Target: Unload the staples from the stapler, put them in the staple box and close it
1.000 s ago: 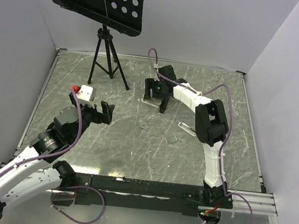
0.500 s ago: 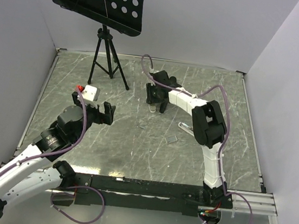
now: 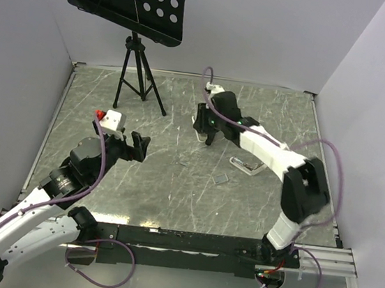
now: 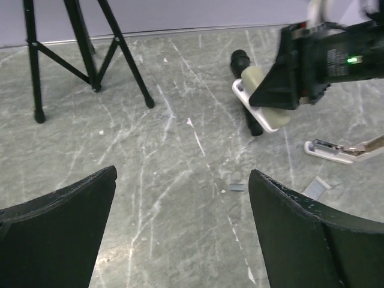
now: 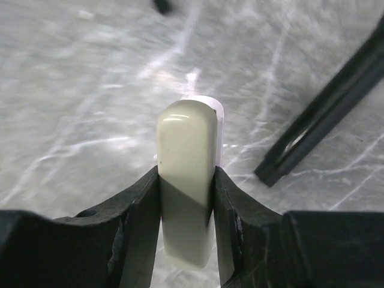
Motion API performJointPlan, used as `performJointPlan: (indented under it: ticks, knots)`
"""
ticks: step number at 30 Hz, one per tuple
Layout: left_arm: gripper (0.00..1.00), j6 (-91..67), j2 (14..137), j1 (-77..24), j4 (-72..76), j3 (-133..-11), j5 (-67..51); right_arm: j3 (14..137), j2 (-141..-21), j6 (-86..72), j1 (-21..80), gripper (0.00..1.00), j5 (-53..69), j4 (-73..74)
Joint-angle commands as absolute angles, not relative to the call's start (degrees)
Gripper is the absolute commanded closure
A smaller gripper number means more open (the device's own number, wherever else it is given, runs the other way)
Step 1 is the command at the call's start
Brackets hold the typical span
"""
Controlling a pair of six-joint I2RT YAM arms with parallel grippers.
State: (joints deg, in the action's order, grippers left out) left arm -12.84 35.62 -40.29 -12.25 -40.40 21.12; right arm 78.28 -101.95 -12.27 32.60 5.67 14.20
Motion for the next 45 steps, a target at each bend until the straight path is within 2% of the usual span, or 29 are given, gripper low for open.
performJointPlan:
  ticks: [1, 7, 12, 13, 16, 22, 26, 33, 37, 45]
  knots:
    - [0.07, -21.1, 36.3, -39.6, -11.6, -43.1, 16.5, 69.8, -88.8, -11.7, 33.2, 1.00, 13.5, 6.0]
    - [0.10, -30.3, 40.4, -36.2, -10.7, -46.3, -1.1, 56.7, -73.9, -8.9, 34.0, 1.00, 22.8, 1.0]
    - [0.14, -33.2, 47.7, -29.0, -11.0, -52.5, -18.4, 50.3, -65.0, -7.9, 35.6, 1.00, 23.9, -1.8]
    - [0.18, -33.3, 49.0, -27.7, -10.8, -53.3, -24.9, 49.8, -64.2, -8.3, 35.9, 1.00, 23.8, -2.0]
    - [0.25, -33.0, 53.9, -23.6, -10.8, -55.6, -32.2, 48.6, -62.0, -9.7, 36.6, 1.00, 22.4, -3.1]
    - [0.35, -31.0, 61.2, -21.4, -10.8, -56.9, -40.2, 48.5, -61.0, -11.0, 38.4, 1.00, 21.4, -4.4]
    - [0.34, -30.0, 61.7, -21.4, -4.2, -52.5, -48.6, 48.7, -61.5, -11.2, 39.5, 1.00, 21.4, -4.7]
    - [0.35, -29.0, 62.7, -21.4, -4.0, -50.2, -46.5, 50.6, -64.9, -12.4, 42.6, 1.00, 20.9, -5.6]
    - [0.45, -30.3, 63.4, -20.8, -4.1, -48.8, -41.9, 52.1, -66.3, -12.6, 44.5, 1.00, 19.3, -6.1]
    - [0.55, -31.0, 64.3, -20.1, -4.0, -48.3, -41.7, 54.5, -68.0, -12.2, 47.4, 1.00, 16.1, -5.6]
